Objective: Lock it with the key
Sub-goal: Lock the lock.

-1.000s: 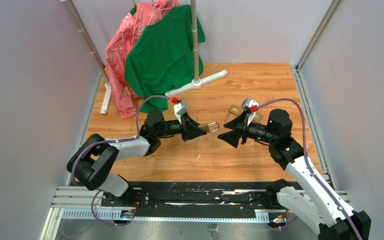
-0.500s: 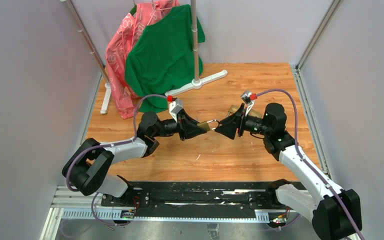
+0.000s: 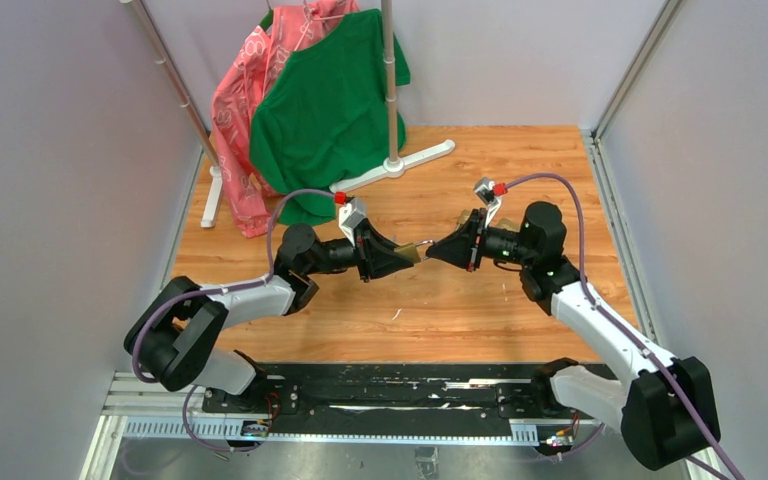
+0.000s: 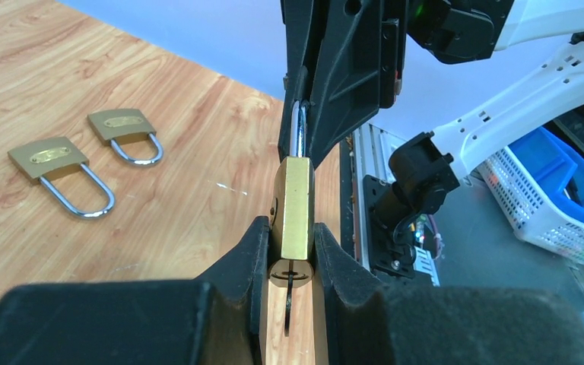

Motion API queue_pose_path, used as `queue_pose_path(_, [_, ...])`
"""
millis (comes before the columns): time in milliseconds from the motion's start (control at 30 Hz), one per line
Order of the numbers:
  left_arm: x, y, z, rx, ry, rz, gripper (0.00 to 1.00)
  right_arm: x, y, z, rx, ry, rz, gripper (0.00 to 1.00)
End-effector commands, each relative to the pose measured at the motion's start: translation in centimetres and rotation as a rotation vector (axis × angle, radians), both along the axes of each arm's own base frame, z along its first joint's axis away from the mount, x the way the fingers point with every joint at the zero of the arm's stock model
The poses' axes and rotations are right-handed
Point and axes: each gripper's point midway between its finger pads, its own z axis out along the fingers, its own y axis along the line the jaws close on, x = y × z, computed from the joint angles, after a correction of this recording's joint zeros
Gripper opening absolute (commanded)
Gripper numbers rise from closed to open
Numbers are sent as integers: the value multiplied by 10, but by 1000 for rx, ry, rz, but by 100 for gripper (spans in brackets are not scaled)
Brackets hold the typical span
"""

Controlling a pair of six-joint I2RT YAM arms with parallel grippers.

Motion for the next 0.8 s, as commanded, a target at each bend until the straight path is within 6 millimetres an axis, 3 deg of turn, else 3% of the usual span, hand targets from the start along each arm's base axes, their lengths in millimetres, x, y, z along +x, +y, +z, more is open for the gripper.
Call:
queue_pose_path(0, [-9, -3, 26, -70, -105, -29, 0, -6, 7, 26, 26, -95, 44, 0])
queue_pose_path(133, [1, -3, 13, -29, -60, 24, 2, -4, -1, 19, -23, -153, -12, 0])
queue_pose_path(167, [5, -3, 6, -5, -48, 48, 16, -1, -5, 16, -56, -174, -43, 0])
queue_pose_path(233, [14, 0, -10, 50, -85, 92, 55, 1, -13, 2, -149, -185, -79, 0])
queue_pose_path(300, [20, 2, -26, 109, -149, 121, 73, 2, -18, -5, -236, -244, -89, 0])
queue_pose_path(333, [22, 3, -36, 144, -186, 127, 76, 2, -20, -10, -273, -255, -94, 0])
queue_pose_path(567, [19, 11, -78, 350, -480, 12, 77, -12, -25, -30, -562, -343, -7, 0])
queue_pose_path(700, [4, 5, -74, 322, -591, -135, 72, -38, -15, -24, -609, -394, 178, 0])
queue_pose_path(767, [-8, -1, -74, 284, -586, -216, 72, -40, -14, -23, -609, -402, 204, 0])
